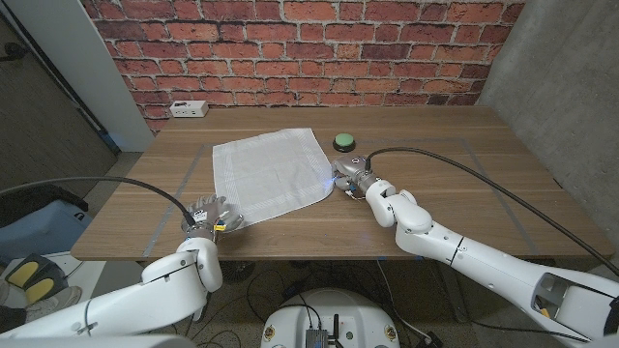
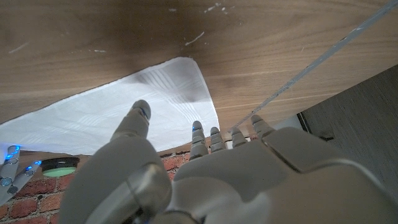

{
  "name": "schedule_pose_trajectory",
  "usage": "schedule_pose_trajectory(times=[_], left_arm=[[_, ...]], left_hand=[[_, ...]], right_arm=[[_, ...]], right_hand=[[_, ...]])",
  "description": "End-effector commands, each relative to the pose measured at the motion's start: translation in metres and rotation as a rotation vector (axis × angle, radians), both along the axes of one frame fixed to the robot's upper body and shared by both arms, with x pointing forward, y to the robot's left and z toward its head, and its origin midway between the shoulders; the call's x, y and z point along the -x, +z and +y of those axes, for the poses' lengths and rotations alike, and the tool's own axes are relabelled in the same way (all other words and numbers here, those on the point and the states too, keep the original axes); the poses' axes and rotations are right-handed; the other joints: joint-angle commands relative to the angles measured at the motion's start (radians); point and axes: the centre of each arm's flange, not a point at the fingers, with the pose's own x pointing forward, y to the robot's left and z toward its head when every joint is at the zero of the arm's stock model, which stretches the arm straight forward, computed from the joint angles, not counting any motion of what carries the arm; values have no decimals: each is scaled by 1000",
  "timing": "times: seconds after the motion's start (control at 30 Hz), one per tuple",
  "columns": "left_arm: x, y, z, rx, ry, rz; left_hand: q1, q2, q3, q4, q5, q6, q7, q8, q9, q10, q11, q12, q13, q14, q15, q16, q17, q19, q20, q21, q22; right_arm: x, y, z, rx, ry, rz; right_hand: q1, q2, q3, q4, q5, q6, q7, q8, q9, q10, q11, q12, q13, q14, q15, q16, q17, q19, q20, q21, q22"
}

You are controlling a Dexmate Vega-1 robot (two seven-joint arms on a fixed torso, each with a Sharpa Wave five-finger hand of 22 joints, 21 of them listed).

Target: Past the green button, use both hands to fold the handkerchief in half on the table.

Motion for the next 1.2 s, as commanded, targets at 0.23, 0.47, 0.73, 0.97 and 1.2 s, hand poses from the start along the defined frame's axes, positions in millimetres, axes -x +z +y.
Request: schedule_pose_trajectory(times=[0.23, 0.47, 0.73, 0.97, 1.2], left_arm=[[-8, 3, -12, -179, 42, 50], [-15, 7, -15, -236, 113, 119], [-24, 10, -10, -189, 118, 150], [-39, 7, -3, -151, 94, 232], [-42, 4, -8, -243, 204, 123]], left_hand=[[38, -45, -18, -5, 24, 22, -12, 9, 7, -4, 4, 2, 5, -23, 23, 6, 3, 14, 22, -4, -1], [90, -73, -25, -4, 43, 67, -32, 22, 8, -4, -10, 2, 5, -28, 26, 6, 4, 25, 22, -9, -2], [235, 56, 32, 14, 63, 216, 46, 43, 8, 34, -11, 12, 3, -17, 8, 8, 1, 43, 12, -20, 0], [268, 96, 18, 18, 40, 431, 144, 68, 7, 106, -3, 24, 1, 3, -9, 10, -1, 68, -2, -21, 0], [524, 125, 22, -2, -12, 932, 95, 150, 24, 369, -26, 47, 0, 194, -80, 19, -5, 286, -57, 24, 1]], right_arm=[[9, 18, 1, -170, 42, -224], [9, 25, 3, -199, 54, -257], [12, 29, 4, -205, 78, -290], [17, 36, 2, -229, 98, -331], [16, 42, 0, -234, 93, -349]], right_hand=[[21, 4, -15, 1, 7, 21, 6, 8, 2, 37, 2, 8, 2, 36, -141, 23, 9, 17, 5, 8, 3], [26, 3, -20, 1, 8, 27, 9, 10, 1, 50, 4, 9, 2, 43, -143, 28, 12, 23, 8, 9, 4], [29, 5, -25, 2, 9, 31, 14, 11, 1, 58, 0, 7, 2, 46, -146, 31, 14, 27, 5, 10, 4], [32, 4, -28, 2, 9, 34, 14, 11, 1, 62, 1, 5, 3, 53, -153, 34, 15, 29, 3, 10, 4], [31, 4, -27, 4, 11, 35, 13, 11, 1, 66, -6, 3, 3, 57, -159, 31, 13, 33, 1, 11, 4]])
